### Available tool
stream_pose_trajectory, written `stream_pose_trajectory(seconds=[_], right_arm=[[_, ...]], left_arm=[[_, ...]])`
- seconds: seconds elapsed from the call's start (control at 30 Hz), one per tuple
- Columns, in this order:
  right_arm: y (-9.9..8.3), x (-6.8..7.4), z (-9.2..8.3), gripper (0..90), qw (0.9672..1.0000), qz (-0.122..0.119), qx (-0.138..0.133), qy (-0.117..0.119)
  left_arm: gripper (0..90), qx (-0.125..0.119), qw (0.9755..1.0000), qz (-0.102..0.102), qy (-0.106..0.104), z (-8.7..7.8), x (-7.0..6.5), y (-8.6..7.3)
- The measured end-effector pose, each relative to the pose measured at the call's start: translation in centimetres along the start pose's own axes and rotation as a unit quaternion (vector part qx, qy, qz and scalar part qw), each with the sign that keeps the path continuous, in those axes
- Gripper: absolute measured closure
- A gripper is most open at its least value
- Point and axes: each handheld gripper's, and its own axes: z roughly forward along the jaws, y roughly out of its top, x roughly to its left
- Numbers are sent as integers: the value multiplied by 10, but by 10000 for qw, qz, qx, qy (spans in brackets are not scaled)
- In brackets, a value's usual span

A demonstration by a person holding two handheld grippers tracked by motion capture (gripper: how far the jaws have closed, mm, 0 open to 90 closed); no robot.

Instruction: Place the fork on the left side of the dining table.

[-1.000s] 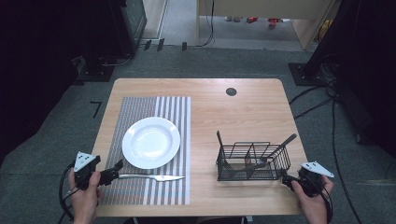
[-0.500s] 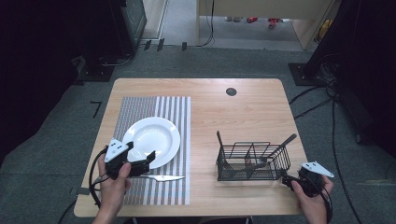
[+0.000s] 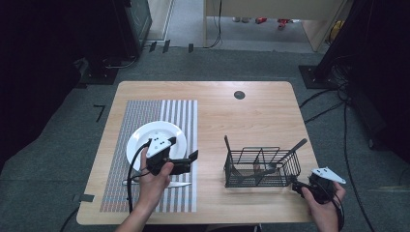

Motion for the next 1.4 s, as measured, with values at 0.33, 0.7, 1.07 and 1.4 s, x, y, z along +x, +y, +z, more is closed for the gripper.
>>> stream_pose_trajectory(seconds=[0.33,0.7,1.07,1.4], right_arm=[[0,0,0,158,10000,4,0,-1],[0,0,0,158,10000,9,5,-5],[0,0,0,158,10000,1,0,-1],[0,0,0,158,10000,-2,-6,1]], left_arm=[[95,11,9995,102,-301,33,-32,16],[165,-24,9992,16,-396,54,-45,22],[620,140,9981,-41,-592,68,-57,25],[886,-84,9949,-104,-1005,64,-56,29]])
